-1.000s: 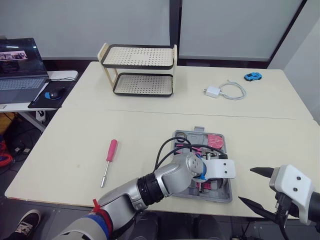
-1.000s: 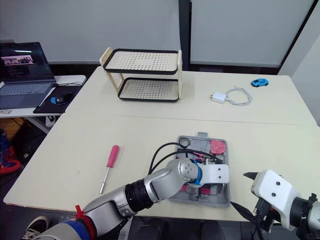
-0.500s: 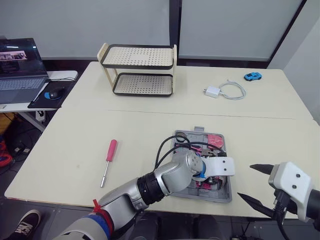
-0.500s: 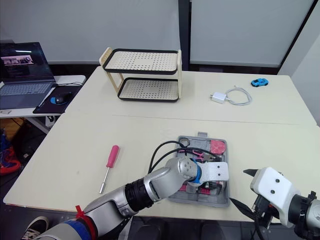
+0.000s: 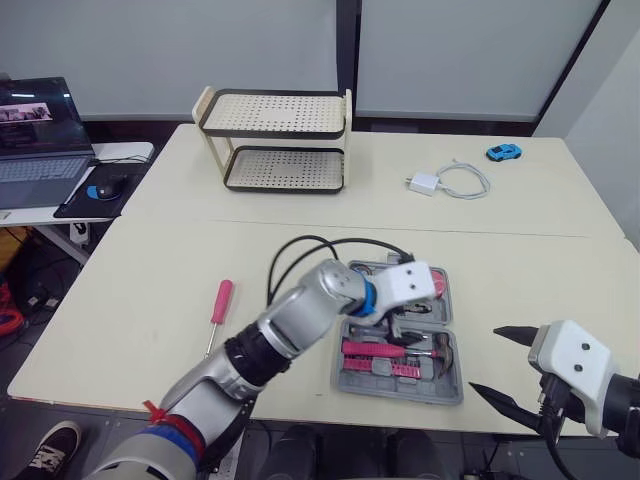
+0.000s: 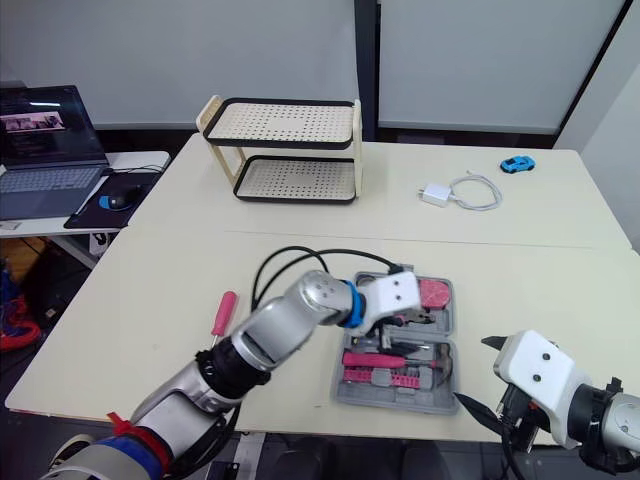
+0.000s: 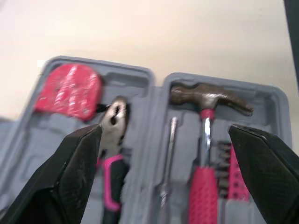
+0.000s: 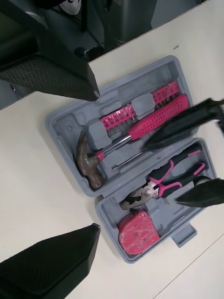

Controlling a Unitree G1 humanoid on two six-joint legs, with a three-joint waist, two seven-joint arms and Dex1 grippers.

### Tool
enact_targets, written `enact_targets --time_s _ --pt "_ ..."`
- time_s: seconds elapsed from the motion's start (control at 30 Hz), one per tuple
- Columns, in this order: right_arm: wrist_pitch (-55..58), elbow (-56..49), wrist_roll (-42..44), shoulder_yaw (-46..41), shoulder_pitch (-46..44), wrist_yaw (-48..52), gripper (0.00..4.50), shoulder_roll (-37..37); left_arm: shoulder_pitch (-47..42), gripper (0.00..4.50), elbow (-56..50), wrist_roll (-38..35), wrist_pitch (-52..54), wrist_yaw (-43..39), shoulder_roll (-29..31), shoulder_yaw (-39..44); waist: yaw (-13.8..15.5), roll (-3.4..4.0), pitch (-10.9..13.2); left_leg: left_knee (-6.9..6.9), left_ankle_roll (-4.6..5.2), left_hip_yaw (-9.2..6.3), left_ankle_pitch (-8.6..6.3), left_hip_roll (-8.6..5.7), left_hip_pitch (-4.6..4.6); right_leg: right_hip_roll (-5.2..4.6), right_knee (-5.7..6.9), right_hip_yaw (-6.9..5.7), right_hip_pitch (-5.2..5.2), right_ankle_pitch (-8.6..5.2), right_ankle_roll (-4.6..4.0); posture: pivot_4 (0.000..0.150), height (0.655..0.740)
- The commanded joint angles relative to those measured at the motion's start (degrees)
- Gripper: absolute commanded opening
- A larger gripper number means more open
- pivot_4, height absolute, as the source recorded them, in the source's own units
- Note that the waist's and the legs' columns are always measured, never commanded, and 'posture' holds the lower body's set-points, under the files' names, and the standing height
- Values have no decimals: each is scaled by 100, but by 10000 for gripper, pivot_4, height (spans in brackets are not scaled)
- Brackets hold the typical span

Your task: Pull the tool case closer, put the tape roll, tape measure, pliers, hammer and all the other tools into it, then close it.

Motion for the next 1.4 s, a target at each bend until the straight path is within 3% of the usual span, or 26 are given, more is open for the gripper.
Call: enact_targets --time_s 0.03,0.07,0.17,0.3,0.57,0.87,1.4 --pt "15 -168 -79 54 -103 13 45000 47 457 44738 -117 -368 -1367 -427 174 319 11 0 0 0 0 0 0 -3 0 -3 -1 0 0 0 0 1500 7400" --pt "25 -168 -89 79 -126 16 45000 57 578 44738 -82 -448 -1511 -542 236 362 12 0 0 0 -1 0 0 -4 0 -6 -3 0 0 0 0 1500 7400" --pt "12 -168 -96 123 -153 28 45000 68 950 39010 -95 -739 -1822 -857 324 467 19 0 0 0 -1 -1 0 -5 -1 -8 -2 -2 -1 0 0 1500 7400" --pt "-23 -168 -55 110 -133 17 45000 59 1287 26542 -148 -691 -2188 -1043 419 234 20 1 -1 0 2 0 0 -5 0 -7 1 -2 1 0 0 1500 7400" --pt "-92 -168 293 80 -204 -189 45000 -89 1602 299 474 -165 -2851 -402 123 178 19 2 -1 0 18 2 -8 -4 4 -6 3 -3 3 0 0 1500 7400" --pt "-97 -168 323 58 -114 -199 45000 -176 1559 77 1476 288 -3361 -228 -82 49 20 2 -2 0 20 2 -8 -4 6 -5 5 -2 3 0 0 1500 7400" --pt "-130 -168 438 34 -65 -338 45000 -272 1488 77 2120 918 -3415 -73 -290 -177 16 2 -6 0 24 1 -9 -3 10 -4 7 -3 7 1 1 1500 7400"
